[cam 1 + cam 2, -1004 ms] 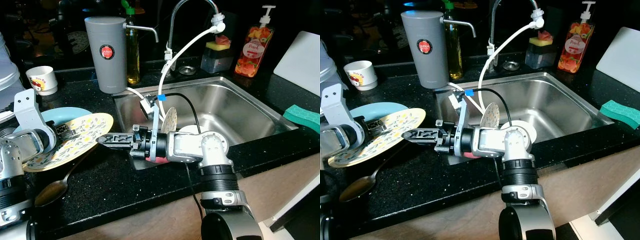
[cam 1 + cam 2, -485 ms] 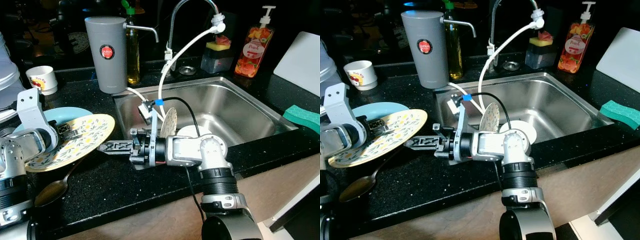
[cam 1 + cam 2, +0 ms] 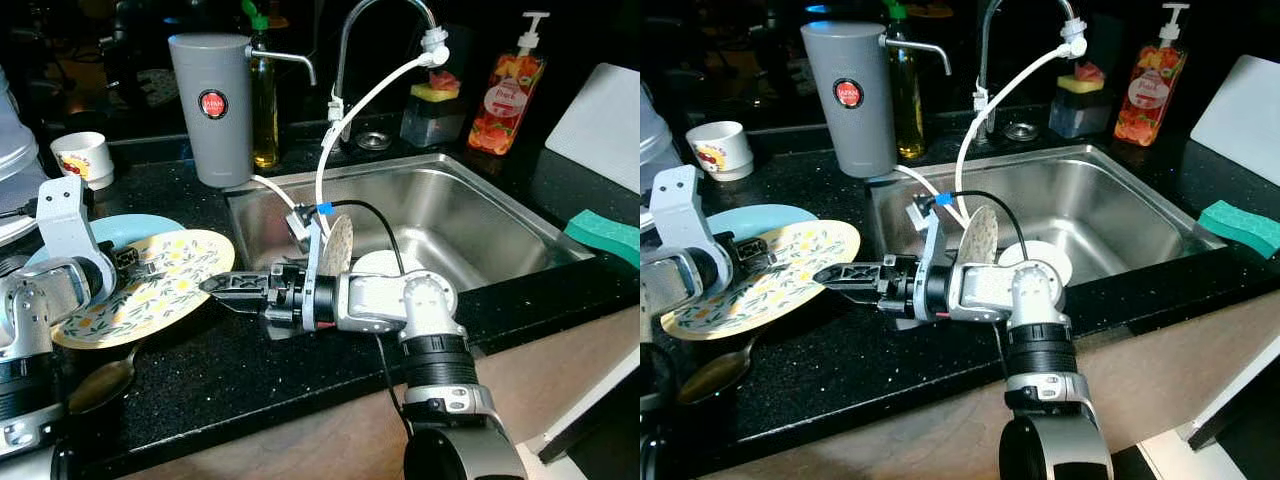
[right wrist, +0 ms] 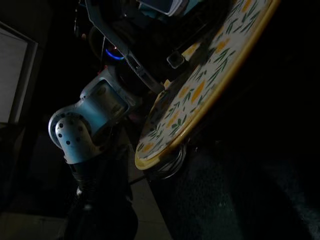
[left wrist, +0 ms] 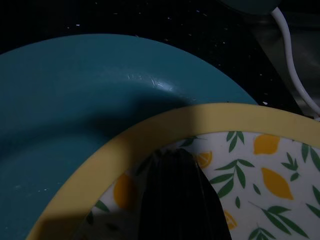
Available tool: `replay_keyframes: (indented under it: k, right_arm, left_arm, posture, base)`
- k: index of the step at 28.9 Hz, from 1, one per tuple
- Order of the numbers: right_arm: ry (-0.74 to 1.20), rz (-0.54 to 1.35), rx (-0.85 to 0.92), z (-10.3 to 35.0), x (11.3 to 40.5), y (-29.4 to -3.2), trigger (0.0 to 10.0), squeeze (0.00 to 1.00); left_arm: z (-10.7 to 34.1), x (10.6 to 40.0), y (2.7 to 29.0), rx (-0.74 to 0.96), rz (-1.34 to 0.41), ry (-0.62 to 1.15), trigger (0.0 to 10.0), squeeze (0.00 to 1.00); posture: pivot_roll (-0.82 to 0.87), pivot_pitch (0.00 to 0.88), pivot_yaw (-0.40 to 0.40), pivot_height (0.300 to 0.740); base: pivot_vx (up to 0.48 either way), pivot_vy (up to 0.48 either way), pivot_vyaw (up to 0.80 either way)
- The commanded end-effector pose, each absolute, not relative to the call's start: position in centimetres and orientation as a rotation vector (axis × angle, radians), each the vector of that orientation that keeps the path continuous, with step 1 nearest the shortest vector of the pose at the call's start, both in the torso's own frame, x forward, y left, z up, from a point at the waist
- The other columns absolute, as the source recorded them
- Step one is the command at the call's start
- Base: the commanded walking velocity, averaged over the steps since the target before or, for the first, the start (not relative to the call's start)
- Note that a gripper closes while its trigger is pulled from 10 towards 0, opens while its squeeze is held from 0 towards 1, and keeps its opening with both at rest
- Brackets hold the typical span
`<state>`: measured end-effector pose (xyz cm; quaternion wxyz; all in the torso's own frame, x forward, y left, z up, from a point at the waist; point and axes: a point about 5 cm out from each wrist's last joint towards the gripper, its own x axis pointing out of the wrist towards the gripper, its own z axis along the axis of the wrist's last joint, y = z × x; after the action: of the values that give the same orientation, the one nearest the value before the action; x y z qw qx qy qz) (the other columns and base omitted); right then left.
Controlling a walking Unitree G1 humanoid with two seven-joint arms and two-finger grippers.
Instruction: Kitchen organization
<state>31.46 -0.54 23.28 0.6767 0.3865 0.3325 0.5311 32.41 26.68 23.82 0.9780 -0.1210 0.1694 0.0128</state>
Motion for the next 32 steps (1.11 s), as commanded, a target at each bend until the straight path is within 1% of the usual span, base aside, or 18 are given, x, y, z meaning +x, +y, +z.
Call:
replay_keyframes:
  k: [1,5,9,14,15,16,17,18,28,30,32]
  right_arm:
    - [0.791,1.213,0.854,23.3,31.0,0.9,10.0,0.00]
    - [0.809,1.184,0.855,22.9,31.1,1.3,10.0,0.00]
    - [0.829,1.093,0.885,22.2,31.7,1.9,10.0,0.00]
    - [0.831,1.070,0.907,22.3,32.0,2.0,10.0,0.00]
    - [0.834,1.062,0.915,22.4,32.1,2.0,7.9,0.00]
    - [0.835,1.054,0.926,22.4,32.2,2.0,3.2,0.00]
    - [0.836,1.050,0.932,22.4,32.3,2.0,0.1,0.00]
    - [0.838,1.048,0.940,22.4,32.3,2.0,0.0,0.00]
    - [0.853,1.033,0.967,22.4,32.5,2.1,0.0,0.00]
    - [0.846,1.022,0.962,22.4,32.6,2.0,0.0,0.00]
    - [0.844,1.019,0.963,22.5,32.7,2.0,0.0,0.00]
  left_arm:
    - [22.9,32.2,26.9,-0.233,0.042,0.387,0.0,0.00]
    - [22.8,32.1,26.9,-0.233,0.042,0.388,0.0,0.00]
    - [22.8,32.1,26.8,-0.231,0.041,0.388,0.0,0.00]
    - [22.8,32.1,26.9,-0.228,0.043,0.387,0.0,0.00]
    - [22.8,32.0,27.0,-0.228,0.044,0.388,0.0,0.00]
    - [22.8,32.0,26.9,-0.227,0.044,0.388,0.0,0.00]
    - [22.8,32.0,26.9,-0.227,0.045,0.388,0.0,0.00]
    - [22.8,32.0,26.9,-0.227,0.045,0.388,0.0,0.00]
    - [22.8,32.1,26.9,-0.216,0.049,0.379,0.0,0.00]
    - [23.3,32.2,27.3,-0.183,0.073,0.342,5.0,0.00]
    - [23.5,32.3,27.4,-0.173,0.080,0.328,5.0,0.00]
  posture:
    - [0.07,0.070,0.000,0.740]
    - [0.07,0.071,-0.002,0.740]
    - [0.08,0.073,-0.007,0.740]
    - [0.08,0.074,-0.009,0.740]
    - [0.08,0.074,-0.009,0.740]
    - [0.07,0.074,-0.009,0.740]
    - [0.07,0.074,-0.009,0.740]
    - [0.07,0.074,-0.009,0.740]
    - [0.07,0.071,-0.008,0.740]
    - [0.07,0.071,-0.008,0.740]
    - [0.07,0.070,-0.008,0.740]
  base:
    - [0.000,0.000,0.00]
    - [0.000,0.000,0.00]
    - [0.000,0.000,0.00]
    - [0.000,0.000,0.00]
    - [0.000,0.000,0.00]
    - [0.000,0.000,0.00]
    - [0.000,0.000,0.00]
    - [0.000,0.000,0.00]
    - [0.000,0.000,0.00]
    - [0.000,0.000,0.00]
    - [0.000,0.000,0.00]
